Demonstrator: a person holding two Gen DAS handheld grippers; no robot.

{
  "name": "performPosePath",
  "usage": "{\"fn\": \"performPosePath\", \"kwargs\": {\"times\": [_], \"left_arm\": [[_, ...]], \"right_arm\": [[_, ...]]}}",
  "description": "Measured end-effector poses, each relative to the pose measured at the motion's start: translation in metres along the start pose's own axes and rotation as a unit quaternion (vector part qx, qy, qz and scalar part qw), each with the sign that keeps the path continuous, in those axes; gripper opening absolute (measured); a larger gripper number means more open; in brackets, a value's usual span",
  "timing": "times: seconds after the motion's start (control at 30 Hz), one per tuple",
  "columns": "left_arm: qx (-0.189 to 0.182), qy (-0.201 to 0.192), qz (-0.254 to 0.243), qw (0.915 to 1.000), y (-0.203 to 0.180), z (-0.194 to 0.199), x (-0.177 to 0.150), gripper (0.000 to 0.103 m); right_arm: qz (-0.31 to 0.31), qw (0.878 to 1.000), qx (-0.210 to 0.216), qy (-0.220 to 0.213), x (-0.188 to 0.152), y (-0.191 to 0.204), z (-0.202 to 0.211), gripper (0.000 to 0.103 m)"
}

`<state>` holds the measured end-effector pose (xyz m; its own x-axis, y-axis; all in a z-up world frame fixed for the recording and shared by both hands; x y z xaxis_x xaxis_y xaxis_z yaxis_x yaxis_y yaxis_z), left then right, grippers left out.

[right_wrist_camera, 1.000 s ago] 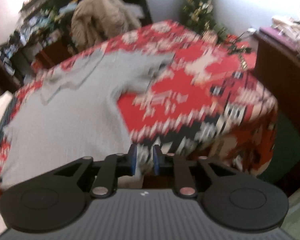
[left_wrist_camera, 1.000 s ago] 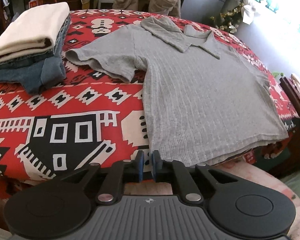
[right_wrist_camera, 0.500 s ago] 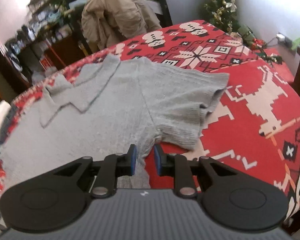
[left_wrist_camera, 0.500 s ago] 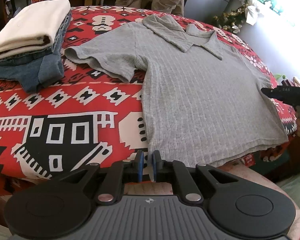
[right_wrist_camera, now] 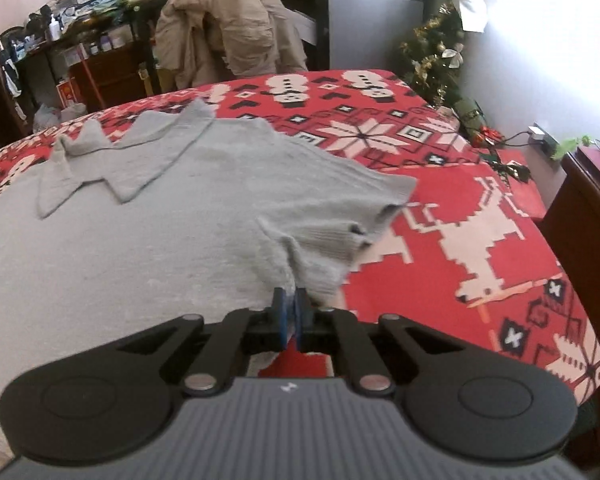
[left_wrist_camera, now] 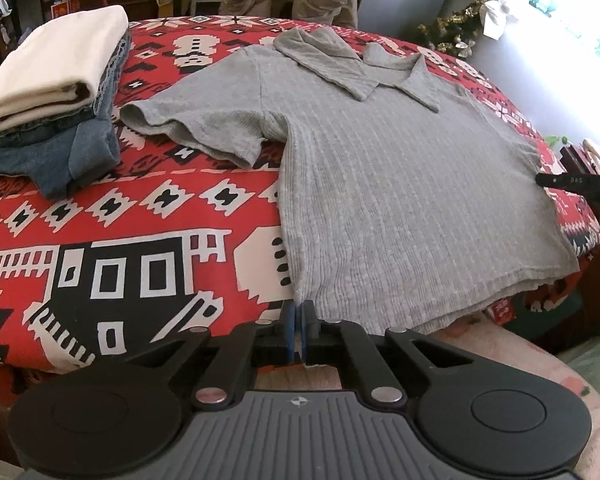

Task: Fold clothes

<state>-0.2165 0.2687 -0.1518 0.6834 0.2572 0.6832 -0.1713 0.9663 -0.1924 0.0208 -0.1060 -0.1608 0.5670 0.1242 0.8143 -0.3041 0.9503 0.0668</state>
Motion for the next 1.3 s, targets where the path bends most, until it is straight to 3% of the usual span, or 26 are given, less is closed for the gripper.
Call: {"fn": "performPosePath", "kwargs": {"times": [0.1, 0.27, 0.37, 0.43, 0.47, 0.5, 0.57, 0.77, 0.93, 1.13, 1.3], "left_arm": [[-0.003, 0.000, 0.004, 1.0000, 0.001, 0.000, 0.001, 0.003], [-0.004, 0.002, 0.014, 0.9999, 0.003, 0.001, -0.001, 0.003], [-0.007, 0.002, 0.022, 0.9997, 0.005, 0.002, -0.002, 0.003], [-0.009, 0.002, 0.022, 0.9997, 0.006, 0.002, -0.001, 0.003], [-0.009, 0.001, 0.020, 0.9997, 0.005, 0.002, -0.001, 0.003], [-0.010, 0.000, 0.017, 0.9998, 0.005, 0.002, -0.001, 0.003], [-0.010, 0.000, 0.011, 0.9999, 0.004, 0.002, -0.002, 0.003], [-0.022, -0.002, 0.038, 0.9990, 0.012, 0.003, -0.002, 0.003], [-0.029, -0.004, 0.052, 0.9982, 0.015, 0.005, -0.004, 0.007], [-0.038, -0.006, 0.066, 0.9971, 0.017, 0.006, -0.006, 0.007], [-0.047, -0.006, 0.074, 0.9961, 0.018, 0.006, -0.007, 0.016]], "right_arm": [[-0.015, 1.000, 0.006, -0.007, 0.001, -0.007, 0.005, 0.011], [-0.056, 0.998, 0.033, -0.002, -0.004, -0.014, 0.021, 0.011], [-0.062, 0.997, 0.049, -0.001, -0.010, -0.010, 0.030, 0.022], [-0.058, 0.997, 0.051, 0.005, -0.015, -0.005, 0.031, 0.022], [-0.053, 0.997, 0.050, 0.009, -0.017, -0.003, 0.030, 0.019], [-0.045, 0.998, 0.047, 0.012, -0.020, -0.001, 0.030, 0.006], [-0.015, 0.999, 0.033, 0.016, -0.025, 0.003, 0.030, 0.005], [-0.048, 0.999, 0.010, 0.007, -0.029, -0.021, 0.056, 0.012], [-0.075, 0.997, 0.031, 0.005, -0.039, -0.038, 0.087, 0.022], [-0.068, 0.995, 0.057, 0.037, -0.063, -0.029, 0.105, 0.024], [-0.087, 0.993, 0.064, 0.039, -0.075, -0.024, 0.103, 0.027]]}}
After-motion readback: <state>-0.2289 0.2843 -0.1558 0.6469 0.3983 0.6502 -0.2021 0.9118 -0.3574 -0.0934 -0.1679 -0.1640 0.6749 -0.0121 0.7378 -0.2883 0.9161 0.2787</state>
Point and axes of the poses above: each gripper's, at about its wrist camera, not at the fingertips, and z roughly against the way its jaws point, y to its left, x to its top, the point moved 1 cm from there along -z, roughly the way its jaws point, and after that the axes turned 12 degrees about -y, right-handed, at the moved point
